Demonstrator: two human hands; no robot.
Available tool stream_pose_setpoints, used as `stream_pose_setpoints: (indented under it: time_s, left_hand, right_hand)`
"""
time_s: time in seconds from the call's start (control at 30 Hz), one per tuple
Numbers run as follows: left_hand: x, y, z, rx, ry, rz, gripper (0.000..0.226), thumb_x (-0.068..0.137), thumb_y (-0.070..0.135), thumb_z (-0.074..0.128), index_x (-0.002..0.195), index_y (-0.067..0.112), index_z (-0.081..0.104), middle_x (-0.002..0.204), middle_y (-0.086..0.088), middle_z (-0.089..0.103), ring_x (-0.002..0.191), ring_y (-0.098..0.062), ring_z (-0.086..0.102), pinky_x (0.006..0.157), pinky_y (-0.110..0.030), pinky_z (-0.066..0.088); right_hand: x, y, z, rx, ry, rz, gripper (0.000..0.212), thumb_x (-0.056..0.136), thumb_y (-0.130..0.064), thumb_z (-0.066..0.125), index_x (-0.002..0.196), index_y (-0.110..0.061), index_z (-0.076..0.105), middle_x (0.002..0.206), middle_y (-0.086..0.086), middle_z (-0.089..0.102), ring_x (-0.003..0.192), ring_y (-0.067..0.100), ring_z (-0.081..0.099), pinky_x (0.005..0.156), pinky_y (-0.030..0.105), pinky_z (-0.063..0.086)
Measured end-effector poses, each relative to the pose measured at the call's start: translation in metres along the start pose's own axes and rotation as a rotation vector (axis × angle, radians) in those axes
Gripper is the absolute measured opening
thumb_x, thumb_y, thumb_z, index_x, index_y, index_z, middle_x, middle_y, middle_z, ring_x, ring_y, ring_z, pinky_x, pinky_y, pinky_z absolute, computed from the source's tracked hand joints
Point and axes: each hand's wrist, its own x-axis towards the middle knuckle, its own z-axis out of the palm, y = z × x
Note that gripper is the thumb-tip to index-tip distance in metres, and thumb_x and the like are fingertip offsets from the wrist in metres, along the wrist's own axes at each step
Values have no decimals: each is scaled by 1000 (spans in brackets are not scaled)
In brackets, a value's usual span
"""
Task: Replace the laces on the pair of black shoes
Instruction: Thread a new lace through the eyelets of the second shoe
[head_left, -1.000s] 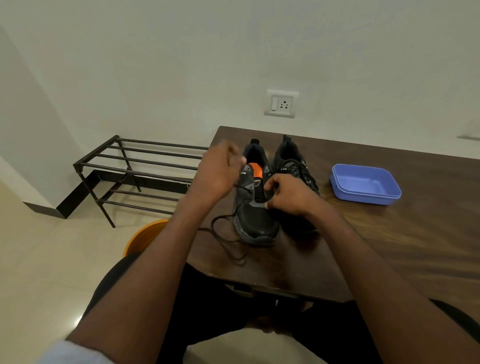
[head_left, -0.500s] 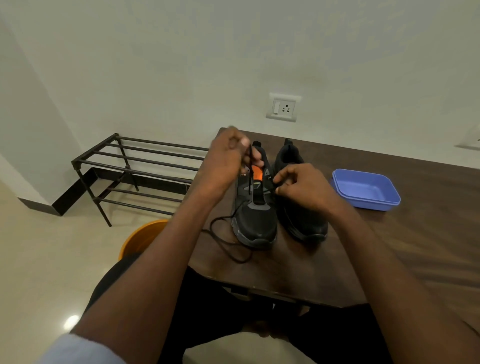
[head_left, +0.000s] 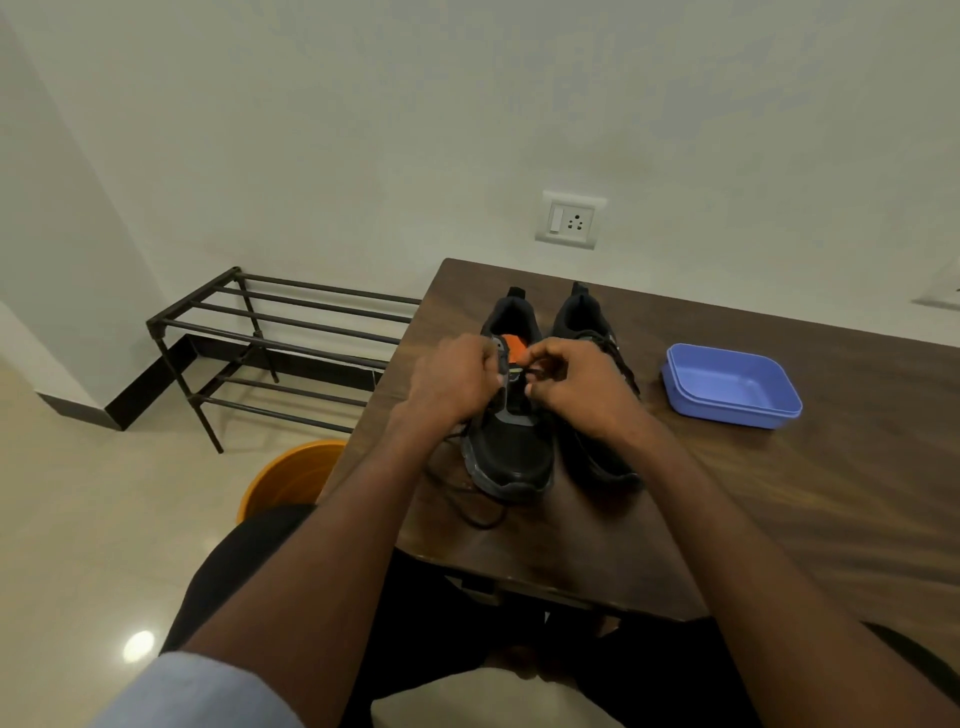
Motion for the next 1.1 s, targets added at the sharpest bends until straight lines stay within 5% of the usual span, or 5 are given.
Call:
stream_pose_setpoints:
  time_s: [0.17,0.27,0.37,0.6,1.1]
  left_hand:
    - [-3,7,-28,-614,111,14,11,105,16,54,96,11,57,92,-4,76,91,-15,74,84,-38,60]
    - [-9,10,-48,-982,233,6,9,109,15,46,104,9,51,80,-5,69,69,-19,70,54,-27,51]
    - [-2,3,-46,-775,343,-29,10,105,27,57,103,17,55,83,5,63,67,-8,56,58,-24,43]
    - [3,-9,2,74,-80,-57,18,87,34,79,83,20,68,83,1,70,80,-16,67,80,-43,60]
    - [0,-4,-17,-645,-92,-345,28,106,12,46,98,-5,67,92,-24,74,65,-23,67,54,-27,58]
  right_hand:
    - [2,12,12,-345,-195,2,84,77,-37,88,149,-30,46,151,-4,38,135,22,46,109,45,48]
    - [2,12,11,-342,-197,57,87,78,-41,88,151,-33,43,143,0,43,131,24,50,108,44,49]
    - [2,14,10,-345,-205,87,87,79,-44,86,152,-38,40,142,1,45,131,24,51,106,43,49]
    - [3,16,11,-363,-213,118,97,78,-47,86,158,-40,29,146,2,46,133,26,50,107,48,49]
    - [-4,1,32,-506,-43,-34,65,80,-30,85,134,-24,50,129,4,50,119,26,52,96,44,54]
